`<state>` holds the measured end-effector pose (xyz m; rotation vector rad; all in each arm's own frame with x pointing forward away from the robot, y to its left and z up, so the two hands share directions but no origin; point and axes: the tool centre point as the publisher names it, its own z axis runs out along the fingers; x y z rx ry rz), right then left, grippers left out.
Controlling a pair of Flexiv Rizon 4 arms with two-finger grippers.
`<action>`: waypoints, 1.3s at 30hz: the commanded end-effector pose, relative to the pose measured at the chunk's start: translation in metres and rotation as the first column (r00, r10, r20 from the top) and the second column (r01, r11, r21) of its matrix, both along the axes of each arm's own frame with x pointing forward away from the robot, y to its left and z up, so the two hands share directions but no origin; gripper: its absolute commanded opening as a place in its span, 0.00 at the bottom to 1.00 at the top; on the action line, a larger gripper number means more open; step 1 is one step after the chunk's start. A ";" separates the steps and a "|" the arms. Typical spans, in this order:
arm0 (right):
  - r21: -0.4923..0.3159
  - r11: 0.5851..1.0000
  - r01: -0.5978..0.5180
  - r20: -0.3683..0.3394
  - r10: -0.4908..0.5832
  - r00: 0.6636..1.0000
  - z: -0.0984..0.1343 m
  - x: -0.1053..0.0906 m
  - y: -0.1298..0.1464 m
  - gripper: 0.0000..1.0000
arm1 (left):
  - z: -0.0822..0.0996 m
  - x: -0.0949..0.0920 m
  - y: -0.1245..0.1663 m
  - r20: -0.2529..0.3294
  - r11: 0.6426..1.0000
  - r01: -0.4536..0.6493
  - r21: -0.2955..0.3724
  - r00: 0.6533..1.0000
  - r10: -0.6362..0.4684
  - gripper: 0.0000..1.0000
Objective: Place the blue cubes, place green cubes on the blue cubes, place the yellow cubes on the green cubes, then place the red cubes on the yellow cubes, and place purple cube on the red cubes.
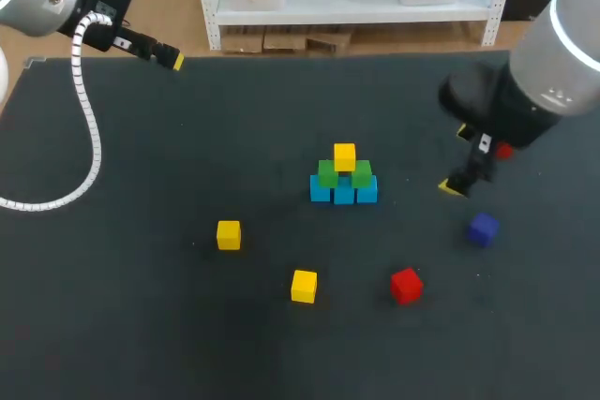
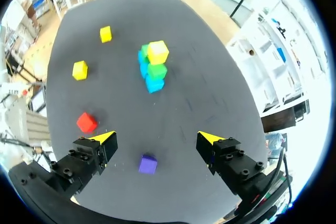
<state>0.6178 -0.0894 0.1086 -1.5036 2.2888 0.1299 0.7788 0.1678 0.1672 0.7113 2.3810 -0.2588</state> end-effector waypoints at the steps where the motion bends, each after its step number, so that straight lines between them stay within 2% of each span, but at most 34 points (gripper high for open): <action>1: 0.173 0.983 0.052 0.103 -0.070 0.992 -0.006 0.003 -0.007 1.00 | -0.001 0.000 0.001 0.002 1.000 0.003 -0.003 1.000 -0.003 1.00; 3: 0.225 0.971 0.077 0.130 -0.109 0.986 -0.005 0.005 -0.007 1.00 | -0.001 0.000 0.001 0.002 1.000 0.003 -0.003 1.000 -0.003 1.00; 9: 0.298 0.950 0.097 0.206 -0.163 0.965 0.013 0.023 -0.004 1.00 | -0.001 0.000 0.001 0.002 1.000 0.003 -0.003 1.000 -0.003 1.00; 17: 0.312 0.944 0.106 0.272 -0.195 0.942 0.035 0.039 -0.001 1.00 | -0.001 0.000 0.001 0.002 1.000 0.003 -0.003 1.000 -0.003 1.00; 29: 0.347 0.930 0.117 0.276 -0.221 0.935 0.041 0.043 -0.001 1.00 | -0.001 0.000 0.001 0.002 1.000 0.003 -0.003 1.000 -0.003 1.00; 39: 0.347 0.930 0.117 0.276 -0.221 0.935 0.041 0.043 -0.001 1.00 | -0.001 0.000 0.001 0.002 1.000 0.003 -0.003 1.000 -0.003 1.00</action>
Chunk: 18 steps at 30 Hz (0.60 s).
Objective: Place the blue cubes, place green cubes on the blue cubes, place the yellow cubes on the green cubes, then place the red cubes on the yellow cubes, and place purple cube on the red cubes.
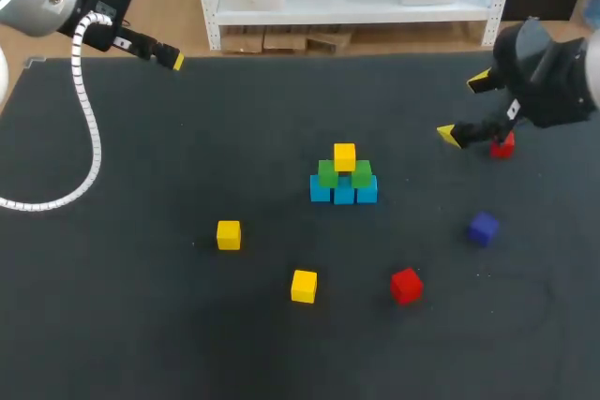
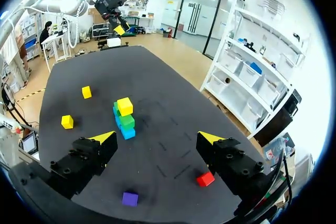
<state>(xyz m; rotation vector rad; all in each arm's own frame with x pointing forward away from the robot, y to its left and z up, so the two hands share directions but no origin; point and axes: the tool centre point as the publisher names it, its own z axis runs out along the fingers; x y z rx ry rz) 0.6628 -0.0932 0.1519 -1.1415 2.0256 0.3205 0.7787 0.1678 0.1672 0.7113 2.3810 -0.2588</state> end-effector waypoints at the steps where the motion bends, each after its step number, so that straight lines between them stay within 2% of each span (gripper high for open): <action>1: -0.031 0.996 0.088 0.077 -0.086 0.993 -0.002 -0.002 0.002 1.00 | -0.001 0.000 0.001 0.002 1.000 0.003 -0.003 1.000 -0.003 1.00; 14: -0.031 0.996 0.088 0.077 -0.086 0.993 -0.002 -0.002 0.002 1.00 | -0.001 0.000 0.001 0.002 1.000 0.003 -0.003 1.000 -0.003 1.00; 16: -0.031 0.996 0.088 0.077 -0.086 0.993 -0.002 -0.002 0.002 1.00 | 0.007 -0.002 -0.005 0.006 0.996 0.043 0.072 0.999 -0.044 1.00; 18: -0.031 0.996 0.088 0.077 -0.086 0.993 -0.002 -0.002 0.002 1.00 | 0.009 -0.007 -0.015 -0.024 0.979 0.109 0.174 0.994 -0.107 1.00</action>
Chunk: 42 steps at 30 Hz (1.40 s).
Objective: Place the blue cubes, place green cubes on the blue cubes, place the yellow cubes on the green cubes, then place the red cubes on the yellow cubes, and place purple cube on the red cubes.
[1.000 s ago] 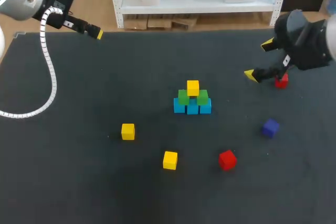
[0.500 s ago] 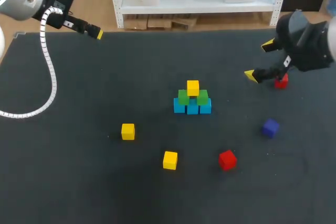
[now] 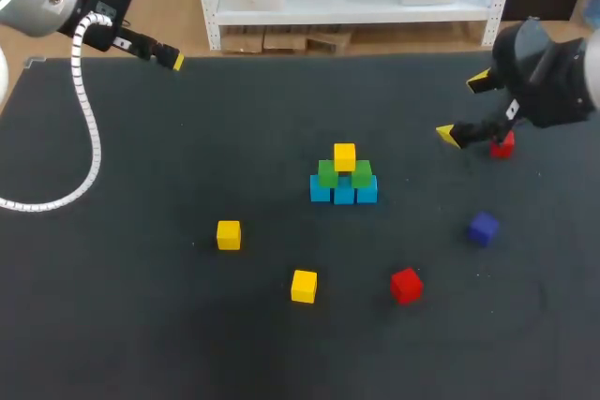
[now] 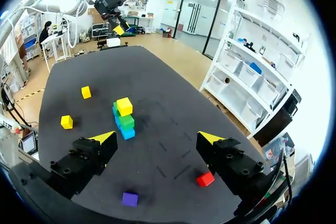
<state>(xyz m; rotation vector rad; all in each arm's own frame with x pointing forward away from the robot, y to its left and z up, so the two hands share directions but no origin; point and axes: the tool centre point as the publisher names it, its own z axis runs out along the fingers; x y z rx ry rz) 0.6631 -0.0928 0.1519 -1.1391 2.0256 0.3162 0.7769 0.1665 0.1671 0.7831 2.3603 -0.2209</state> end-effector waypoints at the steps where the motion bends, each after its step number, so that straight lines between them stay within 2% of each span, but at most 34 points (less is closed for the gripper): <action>1: -0.030 0.996 0.085 0.075 -0.083 0.994 -0.002 -0.002 0.002 1.00 | 0.008 -0.008 -0.019 -0.064 0.978 0.099 0.186 0.994 -0.088 1.00; 3: -0.030 0.996 0.085 0.075 -0.083 0.994 -0.002 -0.002 0.002 1.00 | 0.004 -0.015 -0.027 -0.097 0.950 0.164 0.266 0.985 -0.143 1.00; 5: -0.030 0.996 0.085 0.075 -0.083 0.994 -0.002 -0.002 0.002 1.00 | -0.001 -0.022 -0.033 -0.121 0.924 0.235 0.303 0.971 -0.208 1.00; 8: -0.030 0.996 0.085 0.075 -0.083 0.994 -0.002 -0.002 0.002 1.00 | -0.015 -0.034 -0.041 -0.169 0.867 0.307 0.393 0.951 -0.260 1.00; 14: -0.030 0.996 0.085 0.075 -0.083 0.994 -0.002 -0.002 0.002 1.00 | -0.036 -0.062 -0.048 -0.237 0.791 0.372 0.485 0.927 -0.290 1.00; 17: -0.030 0.996 0.085 0.075 -0.083 0.994 -0.002 -0.002 0.002 1.00 | -0.043 -0.080 -0.051 -0.268 0.776 0.421 0.470 0.905 -0.329 1.00; 21: -0.030 0.996 0.085 0.075 -0.083 0.994 -0.002 -0.002 0.002 1.00 | -0.058 -0.104 -0.053 -0.280 0.743 0.494 0.451 0.869 -0.408 1.00; 26: -0.030 0.996 0.085 0.075 -0.083 0.994 -0.002 -0.002 0.002 1.00 | -0.081 -0.122 -0.044 -0.304 0.685 0.554 0.473 0.832 -0.464 1.00; 33: -0.030 0.996 0.085 0.075 -0.083 0.994 -0.002 -0.002 0.002 1.00 | -0.105 -0.134 -0.031 -0.321 0.640 0.595 0.487 0.803 -0.502 1.00; 39: -0.030 0.996 0.085 0.075 -0.083 0.994 -0.002 -0.002 0.002 1.00 | -0.111 -0.134 -0.033 -0.331 0.627 0.610 0.485 0.792 -0.513 1.00; 42: -0.030 0.996 0.085 0.075 -0.083 0.994 -0.002 -0.002 0.002 1.00 | -0.115 -0.132 -0.038 -0.363 0.627 0.628 0.461 0.778 -0.512 1.00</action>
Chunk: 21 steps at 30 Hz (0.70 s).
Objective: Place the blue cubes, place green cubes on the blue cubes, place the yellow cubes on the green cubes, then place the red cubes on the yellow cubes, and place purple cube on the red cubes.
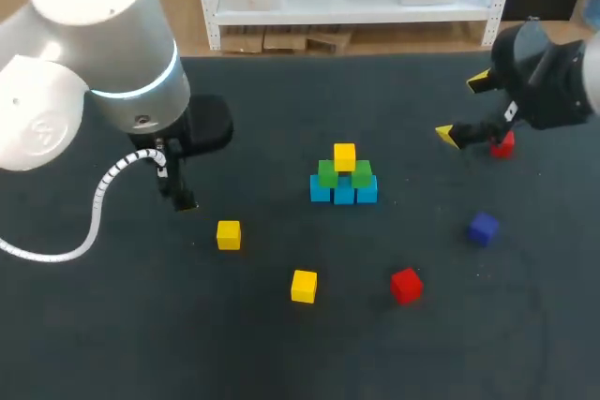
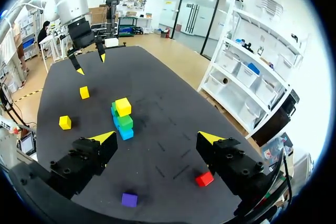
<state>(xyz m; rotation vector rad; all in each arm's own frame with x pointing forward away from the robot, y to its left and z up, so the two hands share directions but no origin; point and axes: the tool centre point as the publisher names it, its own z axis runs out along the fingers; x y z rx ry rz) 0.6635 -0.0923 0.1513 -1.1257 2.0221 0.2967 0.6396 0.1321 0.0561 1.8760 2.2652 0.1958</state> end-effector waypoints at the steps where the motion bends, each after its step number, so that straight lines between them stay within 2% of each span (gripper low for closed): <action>1: -0.027 0.997 0.071 0.060 -0.069 0.996 -0.002 -0.003 0.002 1.00 | -0.005 0.005 -0.006 -0.048 1.000 0.010 0.011 0.999 -0.009 1.00; 5: -0.027 0.997 0.071 0.060 -0.069 0.996 -0.002 -0.003 0.002 1.00 | -0.009 0.000 -0.012 -0.112 0.999 0.033 0.027 0.993 -0.030 1.00; 9: -0.027 0.997 0.071 0.060 -0.069 0.996 -0.002 -0.003 0.002 1.00 | -0.008 -0.005 -0.017 -0.196 0.998 0.057 -0.003 0.979 -0.057 1.00; 13: -0.027 0.997 0.071 0.060 -0.069 0.996 -0.002 -0.003 0.002 1.00 | -0.006 -0.008 -0.019 -0.227 0.996 0.089 -0.018 0.970 -0.091 1.00; 21: -0.027 0.997 0.071 0.060 -0.069 0.996 -0.002 -0.003 0.002 1.00 | -0.008 -0.017 -0.024 -0.224 0.995 0.099 -0.012 0.970 -0.099 1.00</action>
